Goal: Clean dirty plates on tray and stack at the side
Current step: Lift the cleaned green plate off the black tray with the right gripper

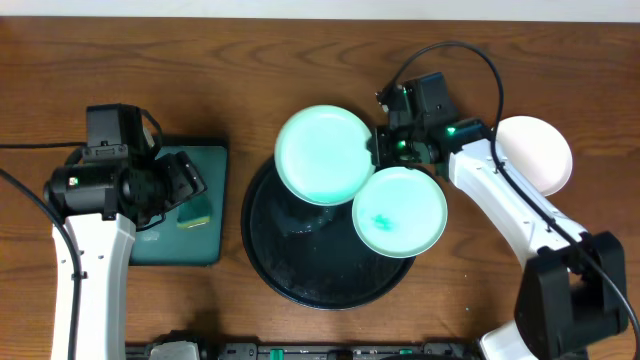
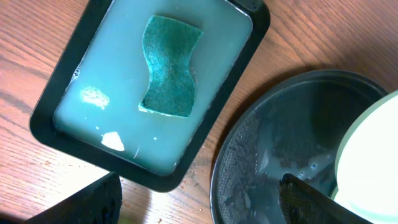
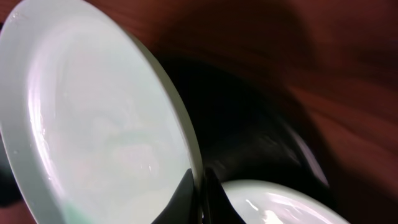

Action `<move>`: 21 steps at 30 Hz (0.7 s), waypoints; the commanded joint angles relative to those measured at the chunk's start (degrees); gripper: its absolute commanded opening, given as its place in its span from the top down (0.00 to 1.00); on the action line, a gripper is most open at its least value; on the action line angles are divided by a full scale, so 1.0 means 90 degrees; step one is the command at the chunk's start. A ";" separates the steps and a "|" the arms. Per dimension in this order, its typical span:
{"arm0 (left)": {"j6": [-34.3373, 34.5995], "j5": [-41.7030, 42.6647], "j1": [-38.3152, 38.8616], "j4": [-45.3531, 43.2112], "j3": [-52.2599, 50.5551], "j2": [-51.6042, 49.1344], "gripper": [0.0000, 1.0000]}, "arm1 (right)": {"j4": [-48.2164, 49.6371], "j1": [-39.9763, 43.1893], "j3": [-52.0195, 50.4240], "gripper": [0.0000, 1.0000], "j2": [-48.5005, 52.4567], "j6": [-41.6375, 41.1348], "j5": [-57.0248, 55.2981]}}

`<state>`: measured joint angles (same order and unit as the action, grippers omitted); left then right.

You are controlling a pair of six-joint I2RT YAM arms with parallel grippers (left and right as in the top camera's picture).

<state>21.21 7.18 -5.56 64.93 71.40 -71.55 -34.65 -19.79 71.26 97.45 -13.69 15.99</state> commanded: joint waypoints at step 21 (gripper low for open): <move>0.0056 -0.0010 -0.0010 0.0117 0.0104 -0.0029 0.19 | -0.2786 0.0022 0.0022 0.98 -0.0408 0.1253 0.4228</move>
<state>21.21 7.18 -5.56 65.67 71.40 -71.57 -61.78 -19.81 71.18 94.76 -6.15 38.68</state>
